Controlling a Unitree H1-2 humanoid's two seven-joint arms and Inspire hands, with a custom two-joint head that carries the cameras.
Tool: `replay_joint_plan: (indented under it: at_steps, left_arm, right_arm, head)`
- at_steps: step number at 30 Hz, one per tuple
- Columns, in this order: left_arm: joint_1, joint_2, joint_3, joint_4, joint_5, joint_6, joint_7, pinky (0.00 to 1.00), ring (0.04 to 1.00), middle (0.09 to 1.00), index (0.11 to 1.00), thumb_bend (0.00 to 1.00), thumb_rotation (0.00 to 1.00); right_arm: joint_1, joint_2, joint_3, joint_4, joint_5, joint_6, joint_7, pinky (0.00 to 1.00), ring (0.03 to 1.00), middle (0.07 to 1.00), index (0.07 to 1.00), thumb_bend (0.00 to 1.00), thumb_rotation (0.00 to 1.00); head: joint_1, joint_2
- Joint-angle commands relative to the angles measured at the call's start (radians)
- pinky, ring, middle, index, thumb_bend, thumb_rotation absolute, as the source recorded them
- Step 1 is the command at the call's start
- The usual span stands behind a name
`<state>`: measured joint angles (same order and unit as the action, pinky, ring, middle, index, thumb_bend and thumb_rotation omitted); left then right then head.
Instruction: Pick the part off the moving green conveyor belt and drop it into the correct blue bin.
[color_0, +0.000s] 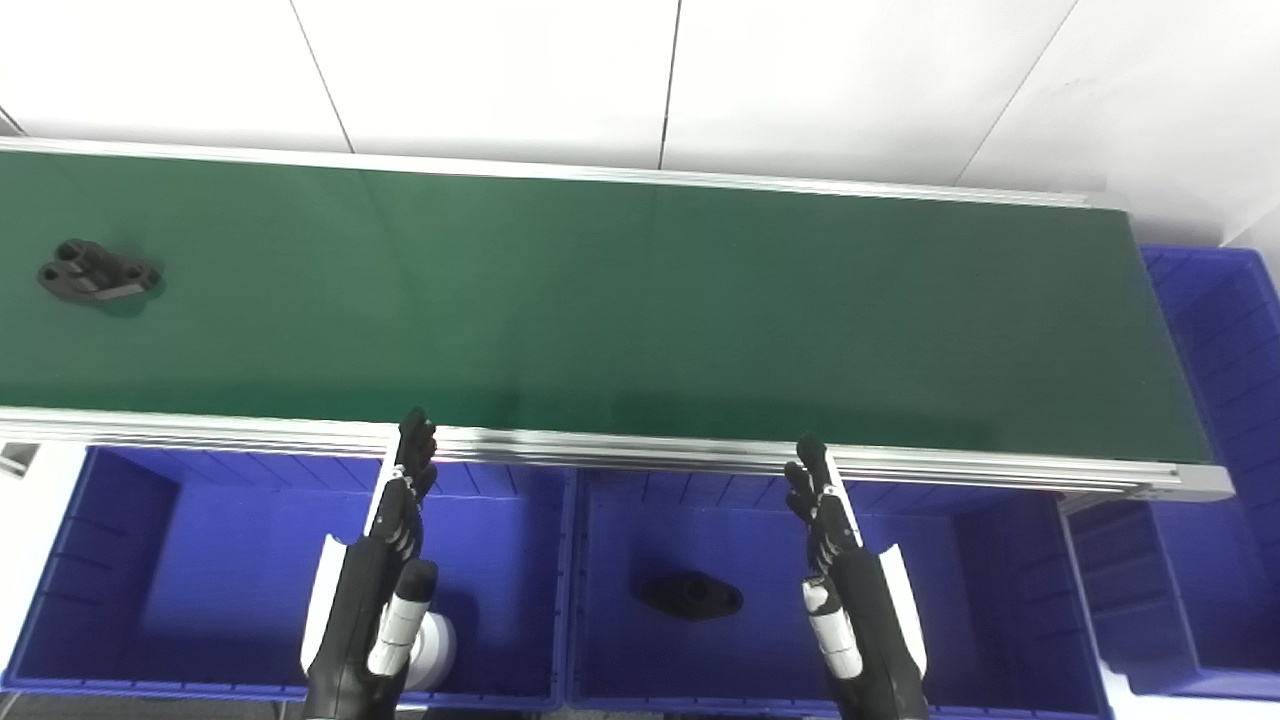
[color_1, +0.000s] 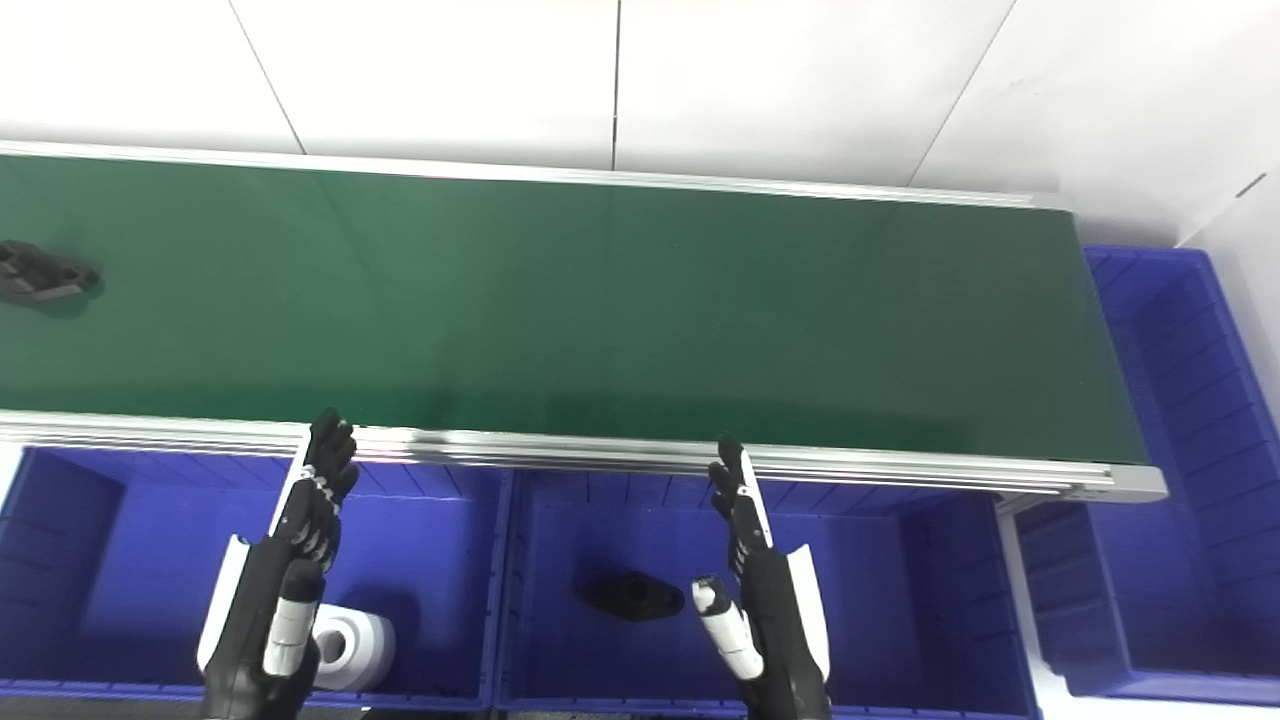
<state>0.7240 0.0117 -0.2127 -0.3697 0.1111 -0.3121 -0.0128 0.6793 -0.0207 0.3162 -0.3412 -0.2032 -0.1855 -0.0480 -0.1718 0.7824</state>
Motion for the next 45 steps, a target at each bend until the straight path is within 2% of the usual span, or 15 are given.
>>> replay_joint_plan:
  at_steps: [1, 10, 14, 23, 30, 35, 37, 45]
  left_arm:
    - [0.022, -0.001, -0.006, -0.016, -0.003, -0.026, 0.001, 1.0, 1.0, 1.0, 1.0, 0.87, 0.98]
    - [0.02, -0.004, -0.006, -0.017, -0.01, -0.022, 0.001, 1.0, 1.0, 1.0, 1.0, 0.9, 0.97]
    - [0.018, -0.004, -0.005, 0.0, -0.007, -0.033, 0.002, 1.0, 1.0, 1.0, 1.0, 0.89, 0.97]
    - [0.009, -0.003, -0.008, 0.014, 0.0, -0.042, 0.001, 1.0, 1.0, 1.0, 1.0, 0.89, 0.97]
    - [0.003, -0.001, -0.014, 0.05, 0.006, -0.062, -0.003, 1.0, 1.0, 1.0, 1.0, 0.85, 0.94]
    - [-0.01, -0.021, -0.025, 0.111, 0.038, -0.109, 0.014, 1.0, 1.0, 1.0, 1.0, 0.82, 0.93]
    - [-0.018, -0.032, -0.03, 0.136, 0.048, -0.123, 0.019, 1.0, 1.0, 1.0, 1.0, 0.84, 0.93]
    - [-0.05, -0.075, -0.048, 0.211, 0.076, -0.147, 0.043, 1.0, 1.0, 1.0, 1.0, 0.84, 0.93]
  right_arm:
    - [0.011, 0.002, 0.002, -0.012, 0.012, -0.041, 0.007, 0.96, 0.976, 1.0, 1.0, 0.94, 1.0]
    - [0.01, -0.001, 0.001, -0.009, 0.01, -0.039, 0.006, 0.97, 0.973, 1.0, 1.0, 0.95, 1.0]
    - [0.007, -0.003, 0.001, 0.005, 0.019, -0.052, 0.007, 0.97, 0.974, 1.0, 1.0, 0.95, 1.0]
    - [-0.002, -0.005, -0.003, 0.022, 0.015, -0.056, 0.004, 0.98, 0.971, 1.0, 1.0, 0.97, 1.0]
    - [-0.01, -0.009, -0.009, 0.065, 0.043, -0.09, 0.006, 0.98, 0.979, 1.0, 1.0, 1.0, 1.0]
    - [-0.024, -0.029, -0.031, 0.116, 0.062, -0.124, 0.013, 0.98, 0.98, 1.0, 1.0, 1.0, 1.0]
    - [-0.033, -0.039, -0.041, 0.139, 0.076, -0.141, 0.016, 0.96, 0.981, 1.0, 1.0, 1.0, 1.0]
    - [-0.073, -0.076, -0.077, 0.209, 0.134, -0.182, 0.055, 0.96, 0.985, 1.0, 1.0, 0.98, 1.0]
  head:
    - [0.001, 0.001]
    - [0.001, 0.002]
    - [0.009, -0.019]
    - [0.014, -0.034]
    - [0.053, -0.109]
    - [0.108, -0.176]
    - [0.133, -0.198]
    - [0.202, -0.242]
